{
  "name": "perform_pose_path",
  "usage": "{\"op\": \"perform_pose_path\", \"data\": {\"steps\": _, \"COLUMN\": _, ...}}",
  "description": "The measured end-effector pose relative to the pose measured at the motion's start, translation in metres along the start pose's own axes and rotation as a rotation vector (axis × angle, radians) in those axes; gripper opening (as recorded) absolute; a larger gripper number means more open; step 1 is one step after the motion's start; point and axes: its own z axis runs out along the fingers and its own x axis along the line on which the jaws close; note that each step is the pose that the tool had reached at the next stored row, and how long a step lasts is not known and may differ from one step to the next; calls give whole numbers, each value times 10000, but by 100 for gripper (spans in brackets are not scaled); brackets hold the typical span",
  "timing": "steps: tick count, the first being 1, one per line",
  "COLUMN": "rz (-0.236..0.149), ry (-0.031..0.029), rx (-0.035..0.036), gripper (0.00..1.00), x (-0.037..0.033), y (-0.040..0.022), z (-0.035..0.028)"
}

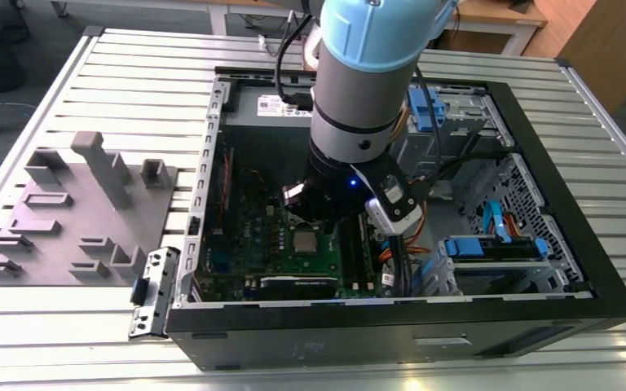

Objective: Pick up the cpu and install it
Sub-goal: 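Close the cpu cover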

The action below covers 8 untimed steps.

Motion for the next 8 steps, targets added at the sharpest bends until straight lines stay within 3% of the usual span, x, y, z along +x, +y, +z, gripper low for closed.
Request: {"op": "perform_pose_path", "data": {"steps": 8, "rz": -3, "ry": 0, "rx": 0, "gripper": 11, "x": -1, "y": 5, "z": 0}}
